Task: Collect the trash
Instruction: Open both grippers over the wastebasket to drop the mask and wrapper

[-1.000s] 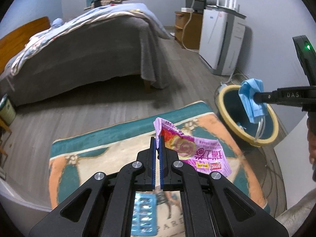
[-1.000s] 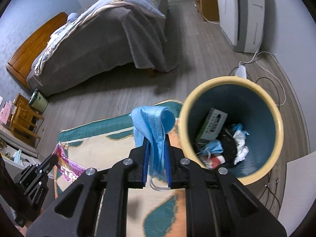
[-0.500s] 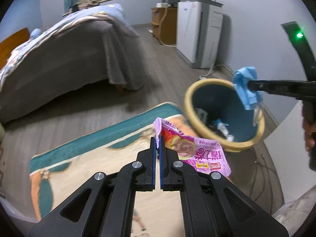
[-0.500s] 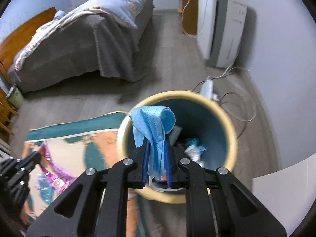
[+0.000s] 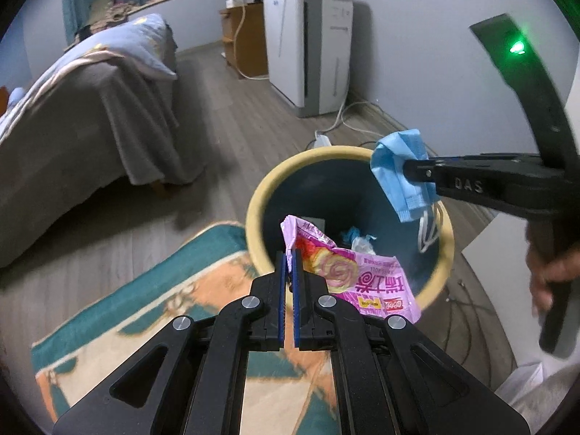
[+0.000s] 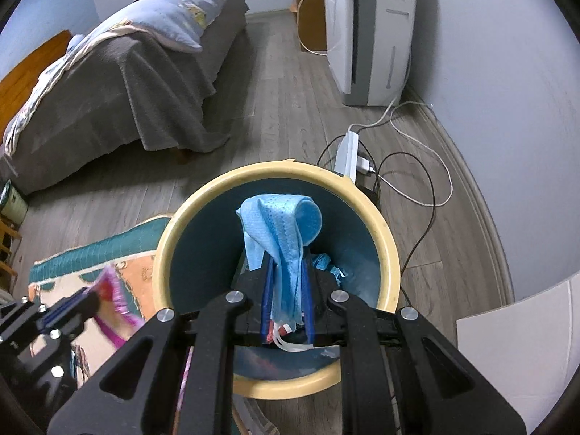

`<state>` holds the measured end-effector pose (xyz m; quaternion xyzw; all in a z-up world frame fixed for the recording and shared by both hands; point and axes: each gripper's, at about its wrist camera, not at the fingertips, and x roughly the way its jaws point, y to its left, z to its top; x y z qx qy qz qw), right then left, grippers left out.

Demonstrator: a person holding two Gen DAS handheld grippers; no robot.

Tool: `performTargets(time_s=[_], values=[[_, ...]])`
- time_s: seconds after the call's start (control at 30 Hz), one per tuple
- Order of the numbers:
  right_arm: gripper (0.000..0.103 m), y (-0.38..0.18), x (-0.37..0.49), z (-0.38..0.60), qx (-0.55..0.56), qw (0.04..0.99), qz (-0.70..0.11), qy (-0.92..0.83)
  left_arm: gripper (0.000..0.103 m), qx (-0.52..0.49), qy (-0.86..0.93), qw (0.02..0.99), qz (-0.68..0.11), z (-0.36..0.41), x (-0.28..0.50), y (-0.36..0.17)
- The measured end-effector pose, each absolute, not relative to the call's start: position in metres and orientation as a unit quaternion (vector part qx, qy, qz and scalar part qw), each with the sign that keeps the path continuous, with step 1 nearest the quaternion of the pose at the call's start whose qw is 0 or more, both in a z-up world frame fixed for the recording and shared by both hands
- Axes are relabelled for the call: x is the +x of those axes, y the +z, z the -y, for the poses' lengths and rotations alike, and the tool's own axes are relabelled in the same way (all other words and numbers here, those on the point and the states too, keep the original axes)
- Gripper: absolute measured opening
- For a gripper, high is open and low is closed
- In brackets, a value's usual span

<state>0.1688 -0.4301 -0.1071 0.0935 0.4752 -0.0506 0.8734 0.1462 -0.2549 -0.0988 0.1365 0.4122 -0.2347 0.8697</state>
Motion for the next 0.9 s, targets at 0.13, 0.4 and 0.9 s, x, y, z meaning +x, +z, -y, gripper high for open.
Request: performTargets(time_s=[0.13, 0.4, 0.9], values=[[0.014, -0.112, 0.171, 0.436, 0.104, 0.871, -0.477, -0.055, 0.008, 0.148, -0.23, 0.869, -0.413, 0.271, 0.165, -0.104], [0.042, -0.111, 0.173, 0.433, 0.105, 0.872, -0.475, -0.057, 0.063, 0.133, -0.213, 0.885, -0.391, 0.261, 0.167, -0.092], [0.097, -0.065, 0.16, 0.388, 0.081, 0.887, -0.451, -0.05, 0.096, 0.106, -0.116, 0.912, -0.378, 0.134, 0.118, -0.041]])
